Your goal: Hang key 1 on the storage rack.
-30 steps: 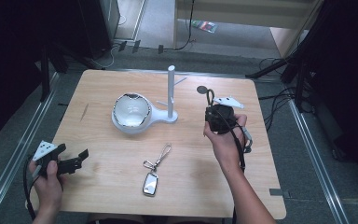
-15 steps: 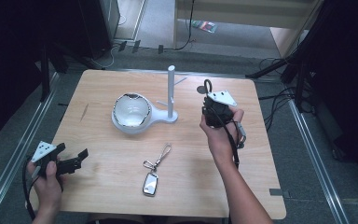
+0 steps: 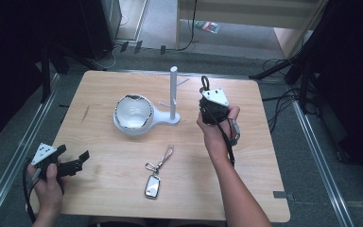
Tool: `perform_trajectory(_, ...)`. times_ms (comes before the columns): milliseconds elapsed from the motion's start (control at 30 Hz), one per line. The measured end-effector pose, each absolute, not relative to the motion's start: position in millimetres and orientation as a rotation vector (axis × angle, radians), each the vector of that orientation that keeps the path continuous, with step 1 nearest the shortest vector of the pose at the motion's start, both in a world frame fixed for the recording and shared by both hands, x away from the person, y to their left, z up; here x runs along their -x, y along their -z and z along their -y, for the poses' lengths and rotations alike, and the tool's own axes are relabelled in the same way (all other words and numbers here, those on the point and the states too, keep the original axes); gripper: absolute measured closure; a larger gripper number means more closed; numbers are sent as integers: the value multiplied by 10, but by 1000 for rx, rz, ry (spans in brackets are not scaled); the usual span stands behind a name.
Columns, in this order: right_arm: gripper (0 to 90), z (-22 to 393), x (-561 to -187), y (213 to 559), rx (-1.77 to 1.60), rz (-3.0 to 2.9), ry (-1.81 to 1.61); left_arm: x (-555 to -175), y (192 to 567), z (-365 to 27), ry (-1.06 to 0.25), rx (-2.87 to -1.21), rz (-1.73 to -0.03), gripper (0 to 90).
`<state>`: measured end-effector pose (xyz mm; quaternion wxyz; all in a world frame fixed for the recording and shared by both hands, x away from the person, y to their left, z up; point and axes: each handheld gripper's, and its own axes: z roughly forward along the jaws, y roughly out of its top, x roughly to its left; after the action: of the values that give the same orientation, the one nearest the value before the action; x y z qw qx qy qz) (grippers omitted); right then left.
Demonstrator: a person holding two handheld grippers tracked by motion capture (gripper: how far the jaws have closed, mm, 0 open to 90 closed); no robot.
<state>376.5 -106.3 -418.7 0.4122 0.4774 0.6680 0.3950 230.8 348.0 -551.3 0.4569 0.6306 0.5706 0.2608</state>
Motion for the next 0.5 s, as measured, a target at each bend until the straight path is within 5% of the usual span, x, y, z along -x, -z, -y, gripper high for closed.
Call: perform_trajectory(500,799,906,-3885,4190,-1168,-1689,-991,-2309,5515,-3480,-643,-1551,-1406,11)
